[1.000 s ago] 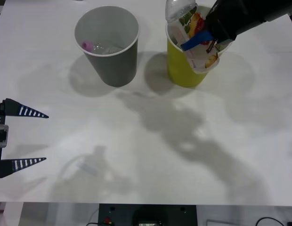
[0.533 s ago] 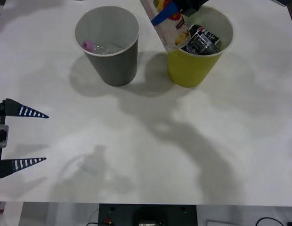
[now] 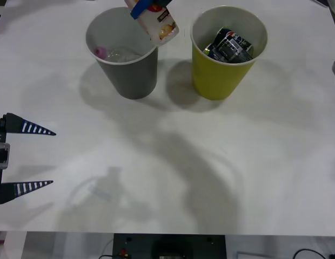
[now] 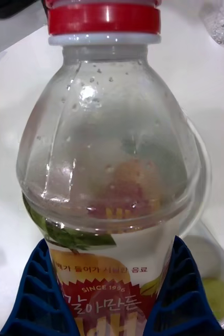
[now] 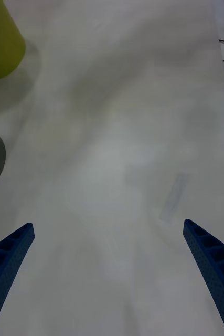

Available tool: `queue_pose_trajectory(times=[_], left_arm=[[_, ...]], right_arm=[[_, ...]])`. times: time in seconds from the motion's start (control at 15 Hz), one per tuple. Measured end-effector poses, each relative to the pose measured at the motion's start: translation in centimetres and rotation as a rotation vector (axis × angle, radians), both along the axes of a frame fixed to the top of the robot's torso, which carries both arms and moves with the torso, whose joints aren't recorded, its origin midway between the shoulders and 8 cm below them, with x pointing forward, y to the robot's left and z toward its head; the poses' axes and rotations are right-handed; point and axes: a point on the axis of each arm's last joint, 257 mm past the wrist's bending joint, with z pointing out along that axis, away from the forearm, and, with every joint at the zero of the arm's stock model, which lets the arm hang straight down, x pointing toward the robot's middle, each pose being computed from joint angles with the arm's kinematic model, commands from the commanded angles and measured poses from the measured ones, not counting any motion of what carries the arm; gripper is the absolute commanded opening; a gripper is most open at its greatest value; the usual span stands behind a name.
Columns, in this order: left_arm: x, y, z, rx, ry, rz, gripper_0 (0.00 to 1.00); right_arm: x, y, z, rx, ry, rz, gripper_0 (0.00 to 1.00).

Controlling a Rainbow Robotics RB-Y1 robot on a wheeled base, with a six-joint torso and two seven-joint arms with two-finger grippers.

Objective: Put the can into the green bin and the plastic bottle into the gray bin

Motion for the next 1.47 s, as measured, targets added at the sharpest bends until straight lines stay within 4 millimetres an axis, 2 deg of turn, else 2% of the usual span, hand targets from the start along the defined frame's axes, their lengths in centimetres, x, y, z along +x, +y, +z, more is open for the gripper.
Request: queue_pose_trajectory(times=[0.27, 0.47, 0.53, 0.6, 0.67, 0.73, 0.8, 1.13, 1.47], left_arm=[[0.0, 0.0, 0.0, 0.000, 0.000, 0.000, 0.98], [0.0, 0.0, 0.0, 0.000, 0.000, 0.000, 0.98], [0.0, 0.0, 0.0, 0.000, 0.000, 0.000, 0.98], [0.0, 0.0, 0.0, 0.000, 0.000, 0.000, 0.98], [0.0, 0.0, 0.0, 0.000, 0.000, 0.000, 0.98], [0.0, 0.0, 0.0, 0.000, 0.000, 0.000, 0.98], [0.0, 0.0, 0.0, 0.000, 0.000, 0.000, 0.98], [0.0, 0.0, 0.0, 0.000, 0.000, 0.000, 0.98], [0.0, 0.0, 0.0, 0.000, 0.000, 0.000, 0.98]], right_arm=[[1.0, 4.2, 0.2, 0.011, -0.028, -0.020, 0.00], [1.2, 5.3, -0.2, 0.007, -0.041, -0.016, 0.00], [1.1, 5.4, -0.3, 0.005, -0.042, -0.013, 0.08], [1.1, 5.4, -0.3, 0.003, -0.045, -0.010, 0.25], [1.2, 5.4, -0.3, 0.000, -0.048, -0.008, 0.67], [1.2, 5.3, -0.3, -0.005, -0.054, -0.004, 0.90], [1.3, 5.2, -0.2, -0.009, -0.058, -0.002, 1.00], [1.6, 4.0, -0.2, -0.024, -0.056, -0.006, 1.00], [1.4, 0.2, 0.5, -0.013, -0.008, -0.014, 1.00]])
